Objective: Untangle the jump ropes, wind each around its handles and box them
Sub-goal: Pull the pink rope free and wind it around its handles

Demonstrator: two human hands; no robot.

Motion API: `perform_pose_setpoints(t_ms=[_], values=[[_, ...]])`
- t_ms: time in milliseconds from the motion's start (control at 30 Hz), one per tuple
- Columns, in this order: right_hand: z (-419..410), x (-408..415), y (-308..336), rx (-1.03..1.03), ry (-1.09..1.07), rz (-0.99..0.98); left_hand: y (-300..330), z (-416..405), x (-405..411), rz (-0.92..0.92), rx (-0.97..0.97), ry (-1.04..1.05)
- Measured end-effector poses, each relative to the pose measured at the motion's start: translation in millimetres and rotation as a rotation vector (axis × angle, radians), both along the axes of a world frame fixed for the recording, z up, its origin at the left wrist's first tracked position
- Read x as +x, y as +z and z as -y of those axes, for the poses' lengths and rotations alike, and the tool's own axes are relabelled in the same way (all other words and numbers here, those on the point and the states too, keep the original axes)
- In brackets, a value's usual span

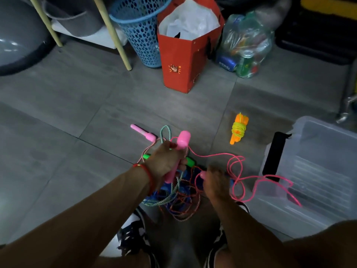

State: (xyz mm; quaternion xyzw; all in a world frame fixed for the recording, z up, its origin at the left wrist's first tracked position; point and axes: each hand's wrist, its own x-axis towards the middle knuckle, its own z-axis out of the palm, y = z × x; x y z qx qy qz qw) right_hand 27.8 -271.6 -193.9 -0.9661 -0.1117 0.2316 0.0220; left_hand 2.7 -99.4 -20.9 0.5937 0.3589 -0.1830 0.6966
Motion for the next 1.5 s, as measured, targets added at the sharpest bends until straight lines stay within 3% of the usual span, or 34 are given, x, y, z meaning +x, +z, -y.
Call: perform_pose_setpoints(t_ms=[133, 200, 300, 433, 567, 700, 867, 967, 1067, 1100, 1233, 1300, 1400, 1500], values=[[-6, 20, 56, 0.233, 0.009, 0.245, 8, 4, 1, 0.05, 0.072, 0.074], [-16, 35, 100, 0.393, -0.13, 0.252, 16, 10, 2, 0.084, 0.072, 0.126], [-24, 60, 155, 0.496, -0.394, -0.01, 37, 21, 3, 0.135, 0.082, 0.241], [-21, 69, 227, 0.986, -0.674, -0.503, 79, 40, -15, 0.194, -0.013, 0.299], [-2, 54, 291, 1.051, -0.503, -0.585, 122, 55, -38, 0.289, -0.228, 0.23], [16, 23, 336, 1.075, -0.329, -0.621, 155, 57, -62, 0.386, -0.274, 0.077], [17, -17, 363, 1.106, -0.137, -0.592, 174, 42, -97, 0.352, -0.384, -0.03], [15, -21, 380, 1.041, -0.037, -0.403, 200, 17, -103, 0.366, -0.406, -0.102], [10, -10, 395, 0.977, -0.051, 0.055, 237, -11, -101, 0.385, -0.433, -0.168], [7, -8, 402, 1.011, -0.056, 0.101, 250, -18, -100, 0.386, -0.449, -0.195], [-19, 6, 394, 1.205, 0.179, -0.31, 285, -38, -97, 0.4, -0.552, -0.256], [-29, 2, 388, 1.257, 0.201, -0.365, 293, -50, -97, 0.424, -0.661, -0.209], [-28, -1, 378, 1.195, 0.211, -0.229, 304, -61, -103, 0.516, -0.708, -0.039], [-20, 3, 373, 1.133, 0.281, -0.167, 298, -67, -111, 0.608, -0.542, 0.096]])
